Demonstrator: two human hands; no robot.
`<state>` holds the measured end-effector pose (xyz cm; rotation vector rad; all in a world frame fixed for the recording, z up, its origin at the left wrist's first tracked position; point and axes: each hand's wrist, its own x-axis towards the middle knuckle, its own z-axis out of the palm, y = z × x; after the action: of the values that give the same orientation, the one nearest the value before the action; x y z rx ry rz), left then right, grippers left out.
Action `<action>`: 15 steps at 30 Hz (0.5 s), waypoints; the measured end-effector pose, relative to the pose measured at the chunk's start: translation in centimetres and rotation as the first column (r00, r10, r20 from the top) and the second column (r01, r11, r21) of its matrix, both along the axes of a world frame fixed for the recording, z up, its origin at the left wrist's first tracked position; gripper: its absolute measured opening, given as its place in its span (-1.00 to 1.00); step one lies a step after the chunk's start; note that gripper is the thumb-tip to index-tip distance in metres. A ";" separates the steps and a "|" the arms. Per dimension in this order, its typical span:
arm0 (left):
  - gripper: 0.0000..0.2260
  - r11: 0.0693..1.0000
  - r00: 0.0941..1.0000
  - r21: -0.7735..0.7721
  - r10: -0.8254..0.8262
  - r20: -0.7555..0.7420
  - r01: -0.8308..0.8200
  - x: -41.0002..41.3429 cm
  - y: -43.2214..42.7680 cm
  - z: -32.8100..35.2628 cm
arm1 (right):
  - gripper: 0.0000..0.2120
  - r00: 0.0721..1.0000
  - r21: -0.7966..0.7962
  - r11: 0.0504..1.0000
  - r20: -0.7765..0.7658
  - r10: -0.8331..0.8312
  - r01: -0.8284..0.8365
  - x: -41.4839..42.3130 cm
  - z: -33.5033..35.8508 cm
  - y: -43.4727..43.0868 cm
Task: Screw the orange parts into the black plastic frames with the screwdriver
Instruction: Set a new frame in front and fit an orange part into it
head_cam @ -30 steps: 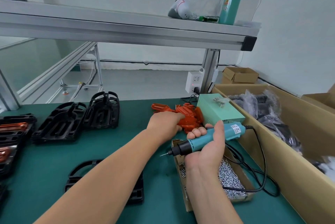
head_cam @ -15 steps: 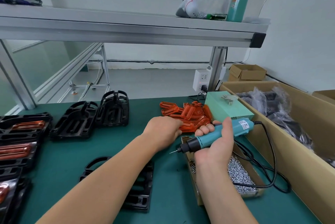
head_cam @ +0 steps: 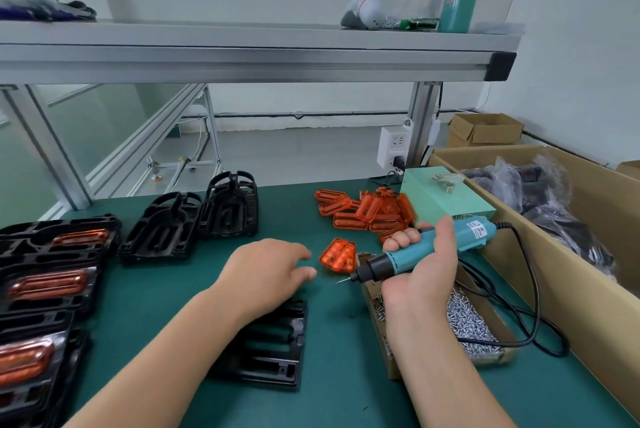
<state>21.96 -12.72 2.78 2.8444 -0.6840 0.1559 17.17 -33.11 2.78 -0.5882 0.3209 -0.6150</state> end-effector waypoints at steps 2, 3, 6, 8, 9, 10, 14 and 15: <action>-0.67 0.997 0.996 -0.027 0.067 -0.056 -0.069 -0.3 1.9 0.0 | -0.76 1.000 -0.003 1.000 -0.004 0.017 -0.017 -0.2 0.1 -0.2; -0.67 0.996 0.993 -0.027 0.085 -0.080 -0.088 -0.6 2.8 0.1 | -0.75 1.000 0.024 1.000 -0.010 0.020 -0.019 0.0 0.1 -0.4; -0.57 0.994 0.988 0.014 0.113 -0.102 -0.112 -2.1 4.3 0.0 | -0.71 0.998 0.181 0.982 0.044 0.054 -0.061 0.1 0.7 -0.2; -0.50 0.992 0.989 0.047 0.118 -0.094 -0.114 -2.9 4.5 0.0 | -0.70 0.996 0.200 0.977 0.053 0.068 -0.077 0.0 1.2 -0.2; -0.47 0.992 0.989 0.059 0.116 -0.092 -0.111 -3.3 4.4 0.0 | -0.70 0.996 0.198 0.977 0.055 0.072 -0.082 0.0 1.2 -0.1; -0.45 0.992 0.989 0.069 0.112 -0.092 -0.106 -3.7 4.3 0.1 | -0.70 0.996 0.202 0.976 0.056 0.075 -0.085 -0.1 1.2 0.0; -0.40 0.992 0.993 0.093 0.089 -0.082 -0.081 -5.4 3.8 0.1 | -0.70 0.994 0.204 0.974 0.068 0.091 -0.103 -0.2 1.3 0.2; -0.41 0.993 0.993 0.096 0.079 -0.084 -0.071 -5.8 3.7 0.2 | -0.70 0.993 0.206 0.973 0.068 0.093 -0.105 -0.2 1.3 0.3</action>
<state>16.20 -8.97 2.97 2.9467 -0.5810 0.0110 16.98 -32.85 4.08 -0.3812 0.2953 -0.4936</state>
